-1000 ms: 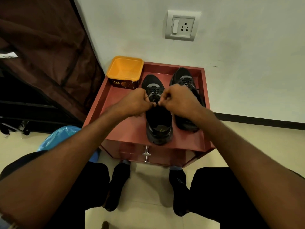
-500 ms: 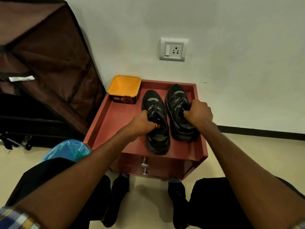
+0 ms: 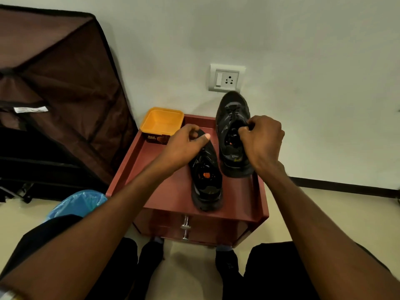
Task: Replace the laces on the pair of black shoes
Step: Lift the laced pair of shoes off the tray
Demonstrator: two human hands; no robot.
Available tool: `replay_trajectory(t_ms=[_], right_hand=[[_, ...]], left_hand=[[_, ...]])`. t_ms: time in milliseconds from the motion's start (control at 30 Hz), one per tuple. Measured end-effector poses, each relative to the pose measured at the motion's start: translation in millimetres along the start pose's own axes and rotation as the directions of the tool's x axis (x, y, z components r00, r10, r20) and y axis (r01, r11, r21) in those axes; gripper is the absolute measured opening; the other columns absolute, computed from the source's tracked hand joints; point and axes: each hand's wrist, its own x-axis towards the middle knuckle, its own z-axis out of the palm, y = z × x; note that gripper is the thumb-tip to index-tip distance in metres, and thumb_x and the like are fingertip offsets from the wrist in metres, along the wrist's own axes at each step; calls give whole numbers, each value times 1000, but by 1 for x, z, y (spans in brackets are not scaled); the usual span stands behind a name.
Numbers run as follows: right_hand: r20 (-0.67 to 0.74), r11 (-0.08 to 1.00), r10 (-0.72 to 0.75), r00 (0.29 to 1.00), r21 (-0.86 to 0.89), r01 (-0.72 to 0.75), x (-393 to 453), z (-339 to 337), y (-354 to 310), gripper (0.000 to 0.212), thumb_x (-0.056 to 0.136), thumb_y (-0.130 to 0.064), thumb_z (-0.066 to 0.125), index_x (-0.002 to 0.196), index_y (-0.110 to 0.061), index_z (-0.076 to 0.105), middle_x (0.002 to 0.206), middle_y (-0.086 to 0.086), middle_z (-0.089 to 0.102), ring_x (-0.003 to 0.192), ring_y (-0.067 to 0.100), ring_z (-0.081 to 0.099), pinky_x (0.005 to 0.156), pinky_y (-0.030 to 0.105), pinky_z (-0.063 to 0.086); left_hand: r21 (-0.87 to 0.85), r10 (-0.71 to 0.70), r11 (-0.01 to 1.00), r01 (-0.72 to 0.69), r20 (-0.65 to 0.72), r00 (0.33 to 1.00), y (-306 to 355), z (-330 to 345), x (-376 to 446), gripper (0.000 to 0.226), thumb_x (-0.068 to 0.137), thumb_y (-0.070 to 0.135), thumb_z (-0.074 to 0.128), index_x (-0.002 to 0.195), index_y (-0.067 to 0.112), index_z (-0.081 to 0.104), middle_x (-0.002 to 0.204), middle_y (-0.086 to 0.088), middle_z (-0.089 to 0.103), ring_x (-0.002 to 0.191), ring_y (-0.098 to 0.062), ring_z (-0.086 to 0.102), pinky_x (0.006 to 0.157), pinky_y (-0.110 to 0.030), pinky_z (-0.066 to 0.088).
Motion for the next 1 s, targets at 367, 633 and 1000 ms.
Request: replay_trajectory(t_ms=[367,633,1000], right_hand=[[175,866,-301,937,462,191,-72,55,-71,14,85,-30,76,96,-22,78,84,-10,70,72,5,64,70,25,55],[553,981,164,817,-7,-193,-53,65,-8,73,84,-37,77,144,-11,45,137,16,53,123,38,56,101,53,53],[716,803,440,542,-44,-594,-59,41,15,2,94,-7,55,94,-9,54,101,16,65,84,28,62,58,36,48]], left_hand=[[-10,-173,985,174,-187,967,-23,-63,-65,67,79,27,66,144,28,48,125,6,65,108,-15,65,94,-34,54],[75,-301,944,321,-198,933,-63,-50,-95,62,91,19,62,150,24,44,124,-2,62,109,-23,62,97,-36,50],[131,-263,951,281,-136,955,-69,-23,-89,57,88,28,58,145,30,49,115,0,68,106,-24,68,98,-46,55]])
